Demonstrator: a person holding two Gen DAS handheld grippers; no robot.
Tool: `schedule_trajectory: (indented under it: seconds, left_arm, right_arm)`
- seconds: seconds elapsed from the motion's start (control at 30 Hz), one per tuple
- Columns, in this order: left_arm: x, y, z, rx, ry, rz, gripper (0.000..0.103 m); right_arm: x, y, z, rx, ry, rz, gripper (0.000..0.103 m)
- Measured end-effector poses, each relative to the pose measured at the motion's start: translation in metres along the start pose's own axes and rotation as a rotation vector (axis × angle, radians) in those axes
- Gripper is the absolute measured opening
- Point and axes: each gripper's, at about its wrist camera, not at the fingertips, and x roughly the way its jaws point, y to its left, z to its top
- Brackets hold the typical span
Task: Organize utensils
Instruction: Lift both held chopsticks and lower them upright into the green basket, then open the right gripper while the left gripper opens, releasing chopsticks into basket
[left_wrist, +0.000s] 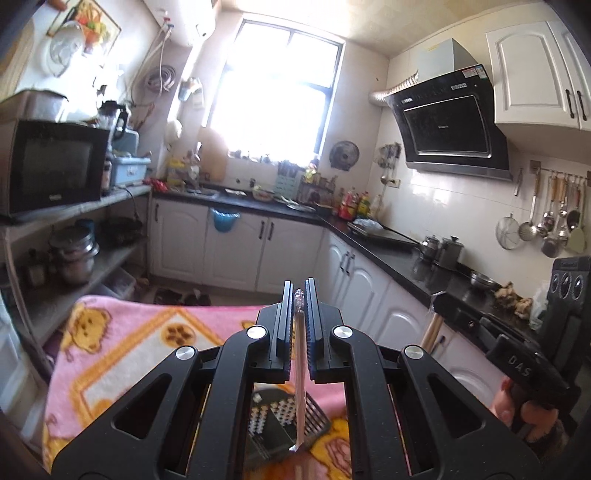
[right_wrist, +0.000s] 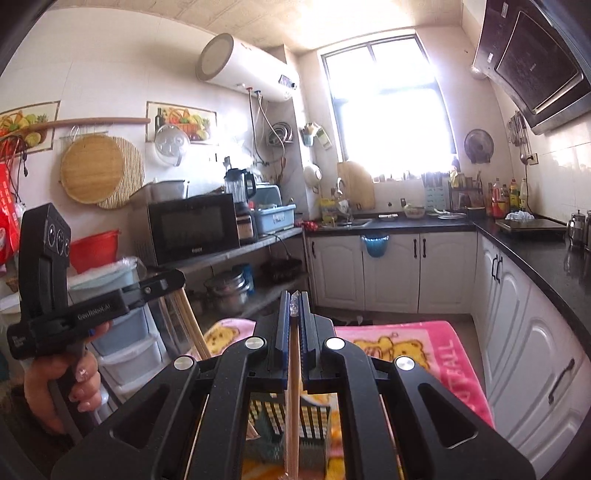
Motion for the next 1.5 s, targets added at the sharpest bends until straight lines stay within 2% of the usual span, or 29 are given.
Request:
schedule_trajectory:
  seconds: [0.17,0.33,0.63,1.0,1.23,1.33,1.4,1.5]
  left_arm:
    - [0.018,0.002,0.001,0.016,-0.004,0.040,0.003]
    - [0.043,0.006,-0.017,0.030,0.026,0.071,0.003]
    - [0.075,0.020,-0.062,0.041,0.087,0.105,0.003]
    - [0.093,0.031,-0.103,0.003,0.151,0.098,0.003]
    - [0.094,0.037,-0.113,-0.023,0.168,0.101,0.003]
    - [0.092,0.038,-0.116,-0.026,0.179,0.101,0.003]
    - [0.090,0.038,-0.117,-0.025,0.186,0.109,0.004]
    - [0.089,0.037,-0.118,-0.028,0.209,0.109,0.006]
  right_arm:
    - [0.024,-0.004,0.010,-0.007,-0.025,-0.037,0.005]
    - [0.051,-0.016,0.006,0.018,-0.030,-0.069,0.005]
    - [0.091,-0.036,-0.035,0.062,-0.012,-0.144,0.005]
    - [0.103,-0.044,-0.079,0.109,0.031,-0.160,0.005]
    - [0.100,-0.044,-0.096,0.120,0.062,-0.159,0.005]
    - [0.096,-0.041,-0.100,0.114,0.074,-0.165,0.013]
    - [0.092,-0.041,-0.104,0.112,0.083,-0.166,0.025]
    - [0.089,-0.041,-0.110,0.101,0.105,-0.178,0.025]
